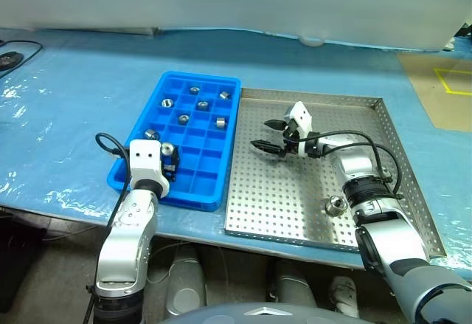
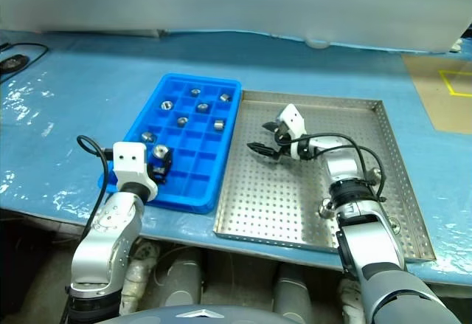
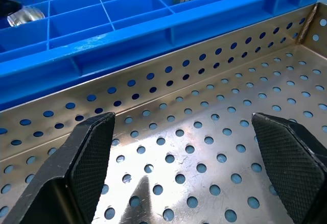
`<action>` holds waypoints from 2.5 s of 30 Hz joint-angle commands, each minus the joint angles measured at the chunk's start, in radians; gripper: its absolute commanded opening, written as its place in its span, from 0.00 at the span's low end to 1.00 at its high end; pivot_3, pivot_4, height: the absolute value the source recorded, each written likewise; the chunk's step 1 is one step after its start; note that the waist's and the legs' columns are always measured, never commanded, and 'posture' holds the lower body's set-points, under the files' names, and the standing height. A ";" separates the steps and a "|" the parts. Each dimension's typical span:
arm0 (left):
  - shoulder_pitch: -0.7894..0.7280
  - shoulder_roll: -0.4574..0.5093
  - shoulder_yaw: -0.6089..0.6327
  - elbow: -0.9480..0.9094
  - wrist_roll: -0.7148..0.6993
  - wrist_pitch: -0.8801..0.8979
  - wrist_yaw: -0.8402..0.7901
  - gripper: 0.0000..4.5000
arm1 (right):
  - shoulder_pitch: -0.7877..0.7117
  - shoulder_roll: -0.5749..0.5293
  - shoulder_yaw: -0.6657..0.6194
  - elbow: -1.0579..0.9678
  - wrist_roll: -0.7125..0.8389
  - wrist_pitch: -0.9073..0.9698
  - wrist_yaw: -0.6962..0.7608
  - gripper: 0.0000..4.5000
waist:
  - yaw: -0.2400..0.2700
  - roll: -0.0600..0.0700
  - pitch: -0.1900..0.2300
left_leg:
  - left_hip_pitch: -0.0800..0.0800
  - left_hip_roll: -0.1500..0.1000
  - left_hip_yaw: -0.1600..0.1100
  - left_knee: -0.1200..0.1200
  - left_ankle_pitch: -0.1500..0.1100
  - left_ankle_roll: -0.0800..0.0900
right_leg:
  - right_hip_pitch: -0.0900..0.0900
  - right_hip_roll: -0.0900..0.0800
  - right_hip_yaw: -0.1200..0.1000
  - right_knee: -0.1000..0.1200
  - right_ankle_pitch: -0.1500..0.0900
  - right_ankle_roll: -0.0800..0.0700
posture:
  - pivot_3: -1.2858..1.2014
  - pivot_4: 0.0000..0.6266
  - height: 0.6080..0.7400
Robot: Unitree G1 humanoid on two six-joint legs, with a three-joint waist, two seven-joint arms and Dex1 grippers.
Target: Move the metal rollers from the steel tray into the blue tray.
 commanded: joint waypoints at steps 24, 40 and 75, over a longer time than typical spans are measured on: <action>-0.712 0.044 -0.219 0.992 -0.172 -0.619 -0.843 0.95 | 0.794 -0.309 -0.249 -1.060 0.245 0.559 -0.186 0.91 | -0.166 0.001 -0.001 | 0.009 -0.003 0.004 -0.003 0.001 -0.002 | 0.002 0.001 0.008 -0.001 -0.004 0.008 | 0.37 0.24 1.00; -0.633 0.087 -0.052 0.851 -0.159 -0.621 -0.567 0.95 | 0.386 -0.238 -0.163 -0.853 0.310 0.509 -0.134 0.35 | -0.159 0.001 -0.001 | 0.006 -0.002 0.003 -0.003 0.001 -0.001 | 0.000 0.001 0.006 0.000 0.001 0.001 | 0.48 0.24 1.00; -0.172 0.124 0.126 0.288 -0.103 -0.387 -0.058 0.95 | -0.260 0.303 0.067 0.186 -0.012 -0.086 -0.031 0.35 | 0.063 0.000 0.000 | -0.001 0.000 -0.014 -0.003 0.006 -0.010 | -0.003 0.001 -0.008 0.015 -0.002 -0.005 | 0.69 0.24 1.00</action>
